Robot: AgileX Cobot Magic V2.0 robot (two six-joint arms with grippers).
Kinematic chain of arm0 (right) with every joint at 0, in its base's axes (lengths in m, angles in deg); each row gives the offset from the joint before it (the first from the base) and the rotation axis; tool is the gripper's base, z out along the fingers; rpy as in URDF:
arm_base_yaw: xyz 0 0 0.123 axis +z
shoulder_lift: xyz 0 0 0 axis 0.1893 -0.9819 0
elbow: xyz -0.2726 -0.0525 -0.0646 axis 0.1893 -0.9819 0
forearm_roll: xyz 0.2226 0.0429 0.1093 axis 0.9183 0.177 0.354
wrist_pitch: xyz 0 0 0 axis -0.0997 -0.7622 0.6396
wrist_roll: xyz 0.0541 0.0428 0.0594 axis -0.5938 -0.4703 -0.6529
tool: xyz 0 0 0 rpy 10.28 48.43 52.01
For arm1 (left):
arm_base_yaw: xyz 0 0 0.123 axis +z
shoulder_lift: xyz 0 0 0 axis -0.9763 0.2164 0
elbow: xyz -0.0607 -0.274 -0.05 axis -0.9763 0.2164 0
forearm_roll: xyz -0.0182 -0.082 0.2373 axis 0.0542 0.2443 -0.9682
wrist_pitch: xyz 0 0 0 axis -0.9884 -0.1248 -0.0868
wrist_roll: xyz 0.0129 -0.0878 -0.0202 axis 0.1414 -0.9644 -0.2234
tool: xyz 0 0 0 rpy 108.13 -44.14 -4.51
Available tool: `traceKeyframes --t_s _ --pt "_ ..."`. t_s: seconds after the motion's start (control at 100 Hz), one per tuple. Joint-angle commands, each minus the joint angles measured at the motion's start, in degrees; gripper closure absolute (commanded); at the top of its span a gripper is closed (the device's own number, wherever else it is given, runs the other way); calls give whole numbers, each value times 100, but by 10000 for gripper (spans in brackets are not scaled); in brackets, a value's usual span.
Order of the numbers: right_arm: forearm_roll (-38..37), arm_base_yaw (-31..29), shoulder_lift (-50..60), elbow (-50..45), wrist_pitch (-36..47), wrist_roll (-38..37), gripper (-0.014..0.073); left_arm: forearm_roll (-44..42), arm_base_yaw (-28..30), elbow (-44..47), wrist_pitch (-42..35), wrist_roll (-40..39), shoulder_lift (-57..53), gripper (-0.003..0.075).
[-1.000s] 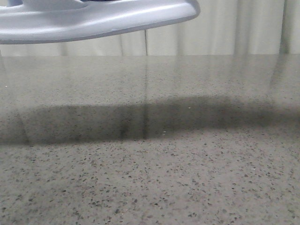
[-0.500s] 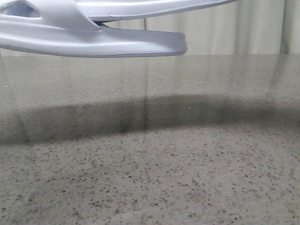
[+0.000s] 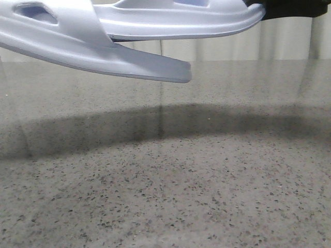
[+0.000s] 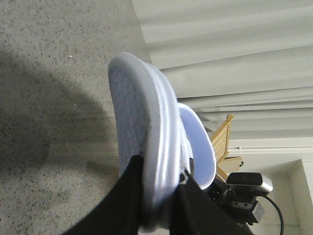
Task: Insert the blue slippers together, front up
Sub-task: 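Bring the right-held slipper over the left-held slipper, toes aligned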
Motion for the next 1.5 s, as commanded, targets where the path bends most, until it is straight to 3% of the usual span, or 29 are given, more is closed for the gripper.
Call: traceKeyframes --t_s 0.0,0.17,0.5,0.67,0.93,1.25,1.39,1.49 --pt "717 85 -21 149 -986 659 701 553 -60 -186 1078 -16 18 704" --pt "1361 93 -151 149 -1557 1377 701 553 -60 -186 1117 -16 18 704" --pt "1737 333 -371 149 -2137 1973 701 553 -60 -186 1269 -16 18 704" --pt "1801 657 -431 149 -2002 2211 701 553 -60 -186 1281 -16 18 704" --pt "1740 651 -431 149 -1555 2500 700 553 -60 -186 1148 30 18 704" --pt "719 434 -409 149 -767 2500 696 646 -60 -186 468 30 18 704" --pt "624 330 -409 149 -577 2511 601 646 -60 -186 401 30 18 704" --pt "579 331 -409 149 -485 2540 475 646 -60 -186 356 30 18 704"
